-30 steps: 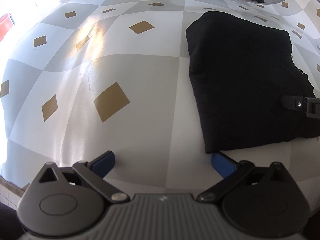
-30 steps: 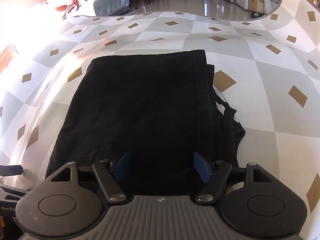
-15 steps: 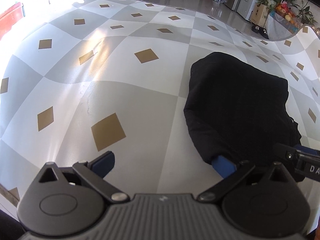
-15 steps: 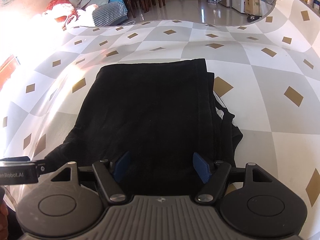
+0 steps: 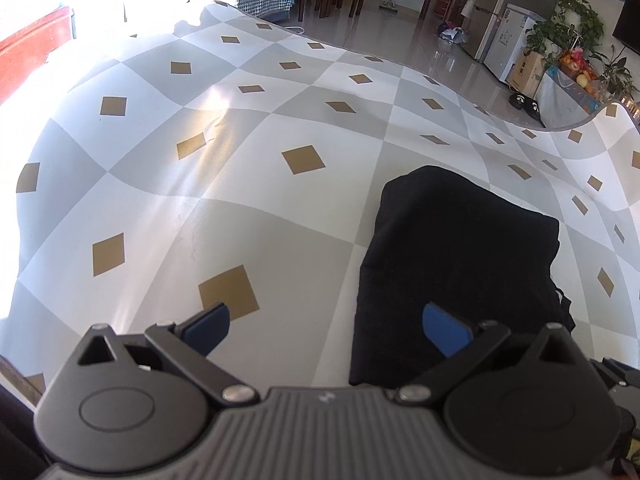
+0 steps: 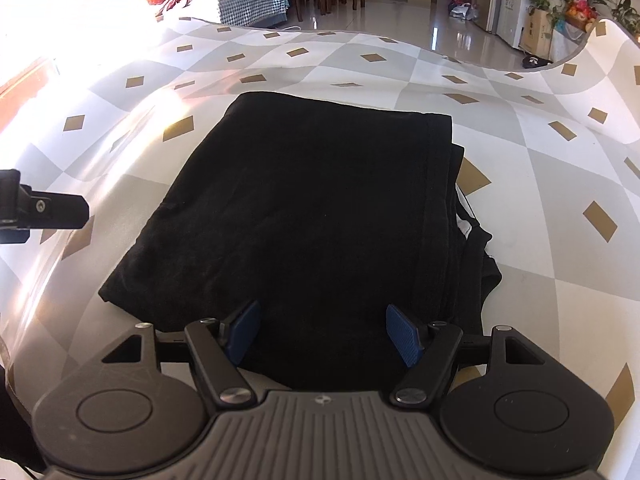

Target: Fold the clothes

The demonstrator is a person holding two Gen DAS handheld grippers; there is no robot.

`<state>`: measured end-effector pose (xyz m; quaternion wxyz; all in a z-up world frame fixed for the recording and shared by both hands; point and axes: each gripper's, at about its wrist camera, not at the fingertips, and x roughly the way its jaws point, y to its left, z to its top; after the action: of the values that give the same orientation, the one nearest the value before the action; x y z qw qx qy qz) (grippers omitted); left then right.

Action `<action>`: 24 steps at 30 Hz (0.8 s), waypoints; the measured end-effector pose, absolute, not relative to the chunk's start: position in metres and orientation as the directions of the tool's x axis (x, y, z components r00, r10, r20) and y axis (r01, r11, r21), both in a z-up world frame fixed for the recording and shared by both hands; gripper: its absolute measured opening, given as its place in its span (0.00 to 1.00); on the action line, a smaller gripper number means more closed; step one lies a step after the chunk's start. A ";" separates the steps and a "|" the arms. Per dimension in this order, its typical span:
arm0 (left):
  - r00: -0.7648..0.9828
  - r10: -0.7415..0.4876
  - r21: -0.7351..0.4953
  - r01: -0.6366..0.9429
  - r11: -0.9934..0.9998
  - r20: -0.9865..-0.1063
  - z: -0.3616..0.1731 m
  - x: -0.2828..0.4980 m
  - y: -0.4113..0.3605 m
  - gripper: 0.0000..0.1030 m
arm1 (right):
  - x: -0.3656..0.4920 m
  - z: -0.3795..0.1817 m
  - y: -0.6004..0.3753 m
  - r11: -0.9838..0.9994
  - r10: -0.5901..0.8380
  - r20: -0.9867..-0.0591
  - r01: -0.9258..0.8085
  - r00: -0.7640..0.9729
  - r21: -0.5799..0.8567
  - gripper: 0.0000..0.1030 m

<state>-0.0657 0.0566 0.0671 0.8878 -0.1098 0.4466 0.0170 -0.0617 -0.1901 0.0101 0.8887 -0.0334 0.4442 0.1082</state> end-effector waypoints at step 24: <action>0.591 -0.068 -0.136 -0.071 0.988 -0.804 0.021 0.057 0.032 1.00 | -0.065 0.005 -0.190 0.977 0.160 -0.787 -0.210 0.596 0.039 0.70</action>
<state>0.0568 0.0317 0.0213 0.8887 -0.0769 0.4521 0.0007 -0.0647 -0.1902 0.0048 0.8928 -0.0288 0.4375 0.1036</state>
